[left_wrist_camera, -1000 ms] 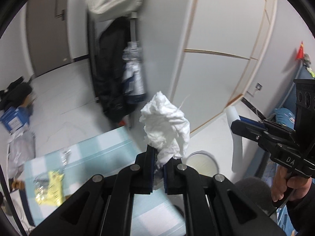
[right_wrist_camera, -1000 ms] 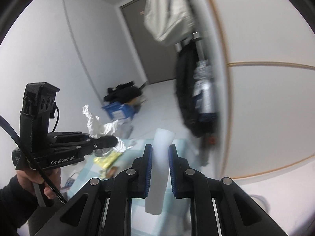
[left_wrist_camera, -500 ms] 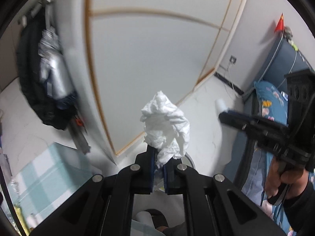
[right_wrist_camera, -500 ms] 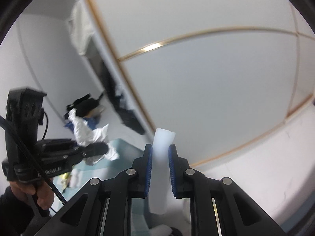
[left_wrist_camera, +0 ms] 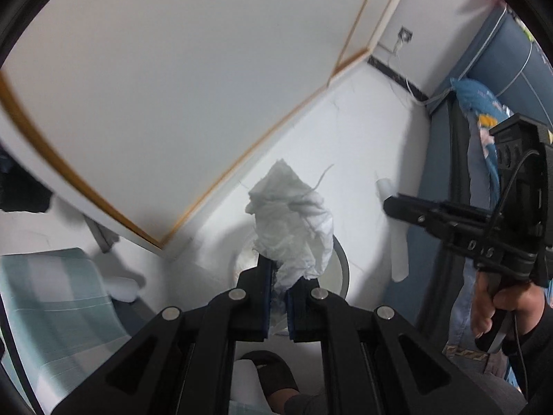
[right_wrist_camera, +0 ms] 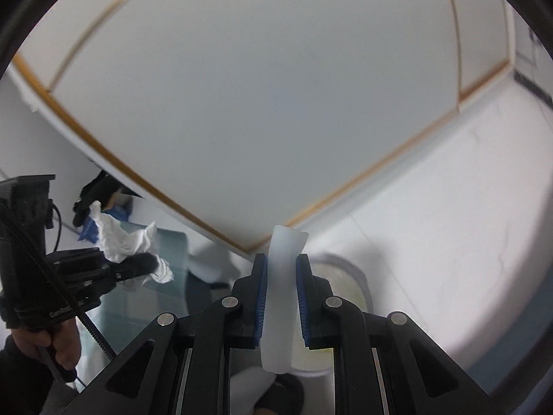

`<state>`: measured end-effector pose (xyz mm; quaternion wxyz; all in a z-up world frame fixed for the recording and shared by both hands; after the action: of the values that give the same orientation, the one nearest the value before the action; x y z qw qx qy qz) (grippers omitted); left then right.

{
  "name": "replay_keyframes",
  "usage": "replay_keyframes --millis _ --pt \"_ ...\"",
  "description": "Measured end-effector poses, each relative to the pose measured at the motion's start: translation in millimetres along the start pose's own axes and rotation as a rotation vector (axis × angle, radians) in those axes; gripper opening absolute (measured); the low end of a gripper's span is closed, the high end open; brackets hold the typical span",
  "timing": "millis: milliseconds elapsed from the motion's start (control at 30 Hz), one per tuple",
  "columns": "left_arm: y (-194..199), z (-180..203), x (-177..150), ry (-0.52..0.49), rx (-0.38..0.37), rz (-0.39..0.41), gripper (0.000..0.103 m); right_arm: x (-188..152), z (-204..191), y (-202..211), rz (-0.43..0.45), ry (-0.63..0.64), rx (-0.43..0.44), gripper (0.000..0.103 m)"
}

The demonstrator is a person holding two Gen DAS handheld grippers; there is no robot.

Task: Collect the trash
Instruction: 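Carry the foam strip and tissue over the white trash bin, then open both tools to drop the foam strip and tissue into the bin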

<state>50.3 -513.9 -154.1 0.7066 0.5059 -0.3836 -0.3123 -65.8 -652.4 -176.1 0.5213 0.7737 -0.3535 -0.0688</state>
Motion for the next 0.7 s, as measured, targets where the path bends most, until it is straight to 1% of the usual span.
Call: replay_keyframes --millis 133,300,400,500,533,700 --pt "-33.5 1.5 1.8 0.0 -0.015 -0.075 0.003 -18.2 27.9 -31.7 -0.062 -0.071 0.024 0.015" --pt "-65.6 -4.6 -1.9 0.023 -0.033 -0.163 0.003 -24.8 36.7 -72.7 -0.116 -0.122 0.051 0.015" --pt "-85.0 -8.4 -5.3 0.057 -0.061 -0.217 0.003 -30.6 43.7 -90.4 -0.14 -0.165 0.078 0.015" --pt "-102.3 -7.7 -8.7 0.089 -0.093 -0.267 0.003 -36.5 44.7 -110.1 -0.17 -0.191 0.078 0.015" --pt "-106.2 -7.0 -9.4 0.093 -0.091 -0.279 0.003 -26.4 43.6 -121.8 -0.181 -0.202 0.08 0.015" --pt "-123.2 0.3 -12.5 0.095 -0.094 -0.33 0.003 -32.5 50.2 -146.4 -0.221 -0.259 0.085 0.016"
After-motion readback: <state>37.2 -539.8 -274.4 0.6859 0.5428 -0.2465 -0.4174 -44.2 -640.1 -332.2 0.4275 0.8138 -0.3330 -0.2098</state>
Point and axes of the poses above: each gripper's, at about its wrist camera, not at the fingertips, and y roughly against the way its jaws point, z to its right, x to its top, the point moved 5 cm from there along -y, roughly the way its jaws point, and after that the axes turned 10 degrees about -z, right-handed, at the moved point
